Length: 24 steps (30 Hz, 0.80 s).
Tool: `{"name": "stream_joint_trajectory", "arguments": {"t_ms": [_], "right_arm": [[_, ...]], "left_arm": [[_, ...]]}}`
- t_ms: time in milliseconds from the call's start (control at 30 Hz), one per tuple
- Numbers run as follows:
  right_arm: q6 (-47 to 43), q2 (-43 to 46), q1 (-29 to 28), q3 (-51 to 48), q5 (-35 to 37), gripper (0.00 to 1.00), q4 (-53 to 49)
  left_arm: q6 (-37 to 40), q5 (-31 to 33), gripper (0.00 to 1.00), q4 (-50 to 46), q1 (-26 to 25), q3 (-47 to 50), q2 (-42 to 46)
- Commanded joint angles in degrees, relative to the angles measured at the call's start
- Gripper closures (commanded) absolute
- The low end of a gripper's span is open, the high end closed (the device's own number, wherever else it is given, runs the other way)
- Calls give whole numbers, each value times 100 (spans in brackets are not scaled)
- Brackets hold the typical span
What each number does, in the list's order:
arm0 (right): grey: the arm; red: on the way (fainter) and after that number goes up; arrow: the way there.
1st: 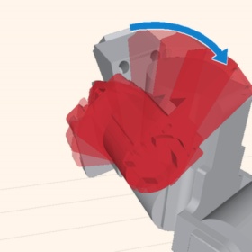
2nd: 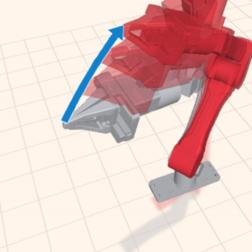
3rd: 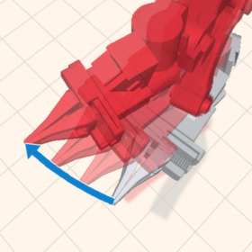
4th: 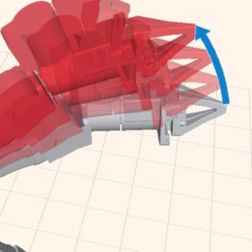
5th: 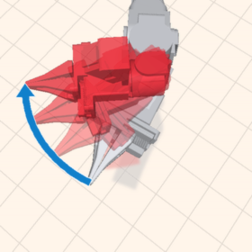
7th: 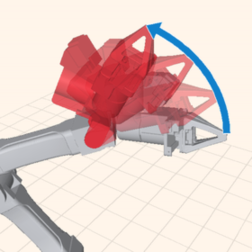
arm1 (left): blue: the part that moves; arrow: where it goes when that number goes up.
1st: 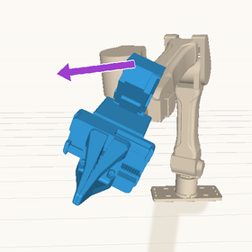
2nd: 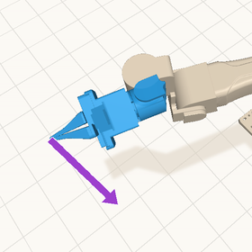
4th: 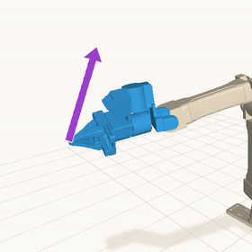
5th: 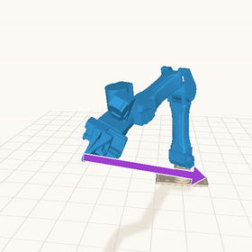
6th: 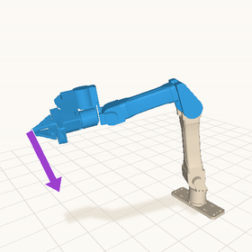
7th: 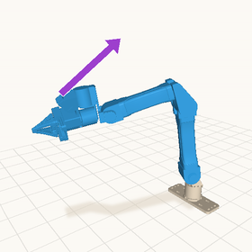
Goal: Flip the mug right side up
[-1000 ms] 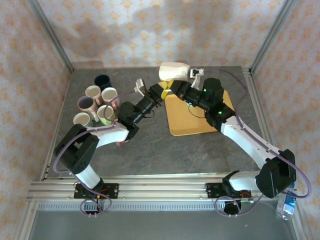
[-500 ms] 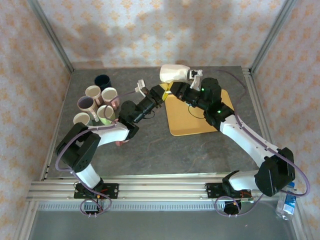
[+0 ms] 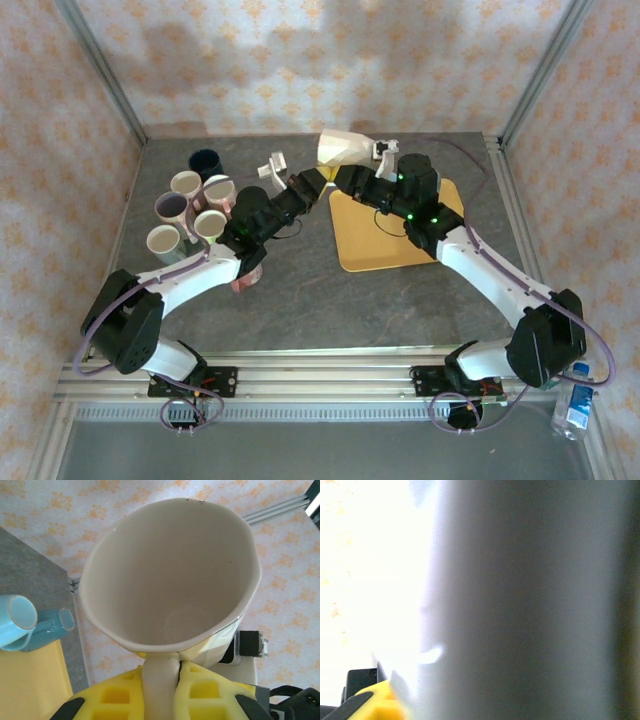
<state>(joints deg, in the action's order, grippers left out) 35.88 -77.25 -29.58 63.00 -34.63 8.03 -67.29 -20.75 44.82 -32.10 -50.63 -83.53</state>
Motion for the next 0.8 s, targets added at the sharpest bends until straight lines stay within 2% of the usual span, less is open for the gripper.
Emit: {"name": "stream_joint_trajectory", "arguments": {"t_ms": [0,200,400,567,767], "right_arm": [[-238,71,-222,291,-413,60,270],[-293,132,-215,256,-300,53,147],[-344,233,-215,141,-180,47,-10],[-389,383,-154,-5,-80,46,-128],[-419,647,19,-134,37,44,-415]], "left_arm": [[598,-66,100,-154,-8,-265,224],[763,49,100,54,46,-101,379],[603,145,100,330,142,-64,343],[763,263,100,142,154,-96,420],[1230,469,100,-518,176,-172,708]]}}
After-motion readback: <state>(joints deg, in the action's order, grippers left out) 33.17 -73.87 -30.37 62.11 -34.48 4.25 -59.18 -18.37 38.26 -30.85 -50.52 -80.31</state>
